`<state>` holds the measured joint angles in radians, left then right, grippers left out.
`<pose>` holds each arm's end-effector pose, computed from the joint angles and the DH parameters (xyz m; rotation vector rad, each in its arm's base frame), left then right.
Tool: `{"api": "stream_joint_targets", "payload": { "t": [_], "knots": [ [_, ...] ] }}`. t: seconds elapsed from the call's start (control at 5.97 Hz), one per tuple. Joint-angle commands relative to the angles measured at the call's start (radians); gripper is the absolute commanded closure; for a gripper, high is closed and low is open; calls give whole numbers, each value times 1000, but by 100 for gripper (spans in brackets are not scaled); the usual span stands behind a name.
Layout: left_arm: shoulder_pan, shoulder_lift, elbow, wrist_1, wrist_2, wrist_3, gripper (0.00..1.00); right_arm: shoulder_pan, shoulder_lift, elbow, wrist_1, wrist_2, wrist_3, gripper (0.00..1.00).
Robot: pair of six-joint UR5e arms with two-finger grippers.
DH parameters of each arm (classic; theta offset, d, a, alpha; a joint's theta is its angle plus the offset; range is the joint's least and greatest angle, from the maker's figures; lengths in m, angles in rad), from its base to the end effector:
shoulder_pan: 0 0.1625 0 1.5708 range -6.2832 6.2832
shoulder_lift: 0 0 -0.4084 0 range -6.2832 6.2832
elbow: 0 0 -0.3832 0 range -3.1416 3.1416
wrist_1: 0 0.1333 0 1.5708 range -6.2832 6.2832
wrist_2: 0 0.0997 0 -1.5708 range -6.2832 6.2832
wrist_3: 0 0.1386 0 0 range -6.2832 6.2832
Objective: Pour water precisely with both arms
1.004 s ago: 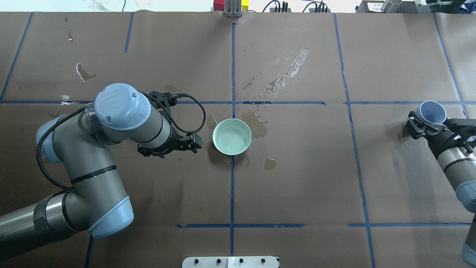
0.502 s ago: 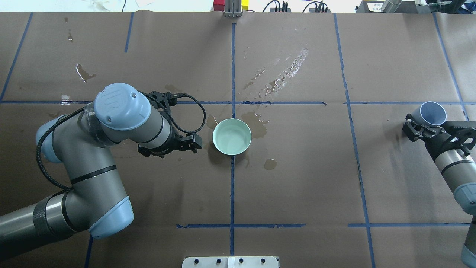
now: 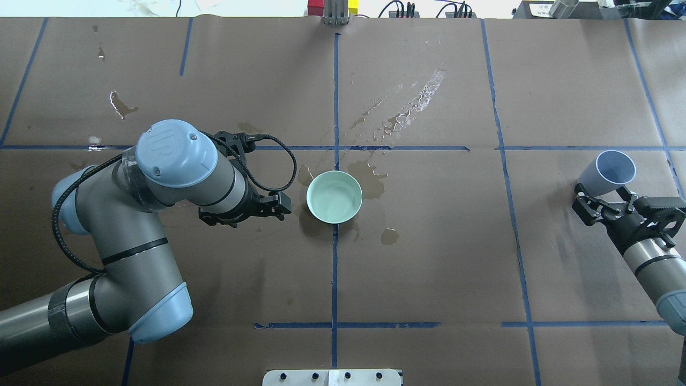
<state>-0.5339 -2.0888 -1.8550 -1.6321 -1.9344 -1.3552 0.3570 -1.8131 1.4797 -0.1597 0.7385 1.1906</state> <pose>0.5012 -0.3939 0.2502 -0.0045 0.9189 -0.1387 -0.2863 -0.3584 0.6407 1.0619 -0.6741 0.4274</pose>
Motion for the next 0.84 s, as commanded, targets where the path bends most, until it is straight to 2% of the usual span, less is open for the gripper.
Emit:
{"api": "stream_joint_targets", "payload": {
  "t": [0.0, 0.67],
  "knots": [
    [0, -2, -1, 0, 0, -1, 0, -26, -50, 1, 55, -5, 1, 0],
    [2, -7, -1, 0, 0, -1, 0, -75, -190, -1, 204, 11, -3, 0]
  ]
}}
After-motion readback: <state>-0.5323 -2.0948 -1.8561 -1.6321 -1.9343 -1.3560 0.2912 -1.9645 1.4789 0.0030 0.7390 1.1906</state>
